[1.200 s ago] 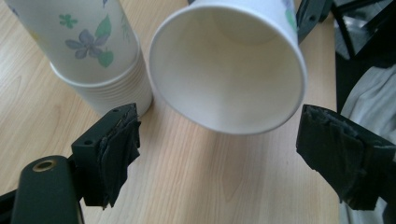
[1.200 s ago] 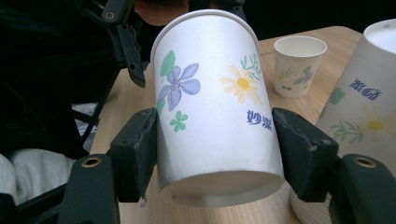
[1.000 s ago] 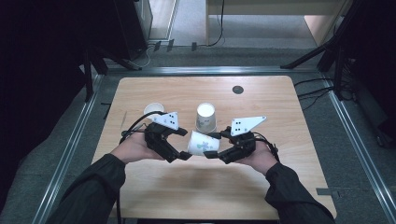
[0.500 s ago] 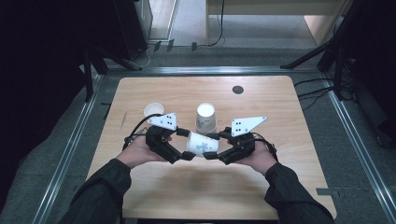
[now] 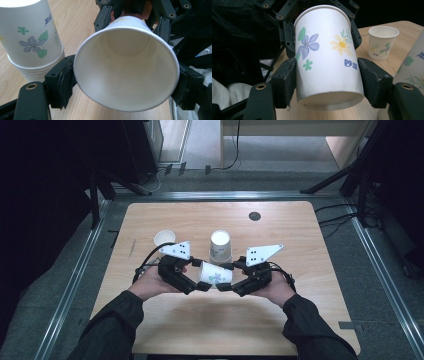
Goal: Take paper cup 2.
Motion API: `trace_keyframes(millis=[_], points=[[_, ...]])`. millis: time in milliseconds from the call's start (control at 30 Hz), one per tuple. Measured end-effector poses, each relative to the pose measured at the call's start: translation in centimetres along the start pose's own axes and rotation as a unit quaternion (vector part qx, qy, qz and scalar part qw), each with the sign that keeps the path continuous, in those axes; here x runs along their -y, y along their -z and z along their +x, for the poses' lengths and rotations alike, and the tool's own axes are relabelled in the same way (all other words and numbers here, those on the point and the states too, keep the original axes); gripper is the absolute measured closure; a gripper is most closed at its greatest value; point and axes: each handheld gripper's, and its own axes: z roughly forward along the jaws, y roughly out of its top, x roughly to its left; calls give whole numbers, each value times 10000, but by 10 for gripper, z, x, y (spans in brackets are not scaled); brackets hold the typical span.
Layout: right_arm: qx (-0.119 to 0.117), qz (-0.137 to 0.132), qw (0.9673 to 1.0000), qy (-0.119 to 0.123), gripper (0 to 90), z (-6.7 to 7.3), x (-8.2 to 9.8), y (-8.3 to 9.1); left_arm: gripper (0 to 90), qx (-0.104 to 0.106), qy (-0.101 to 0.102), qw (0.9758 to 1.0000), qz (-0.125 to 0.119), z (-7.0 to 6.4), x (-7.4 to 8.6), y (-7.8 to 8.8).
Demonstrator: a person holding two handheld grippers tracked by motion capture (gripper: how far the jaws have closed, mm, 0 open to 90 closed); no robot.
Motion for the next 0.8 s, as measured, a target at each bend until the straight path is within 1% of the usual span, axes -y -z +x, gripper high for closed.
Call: trace_keyframes(millis=[500, 667, 800], points=[[-11, 13, 10000, -57, 346, -2, 0, -1, 209, -38, -14, 10000, 2, 0, 0, 1], [-51, 27, 9999, -136, 343, -3, 0, -1, 213, -22, -29, 10000, -6, 0, 0, 1], [11, 74, 9999, -128, 329, -2, 0, -2, 221, -30, -39, 10000, -10, 0, 0, 1]])
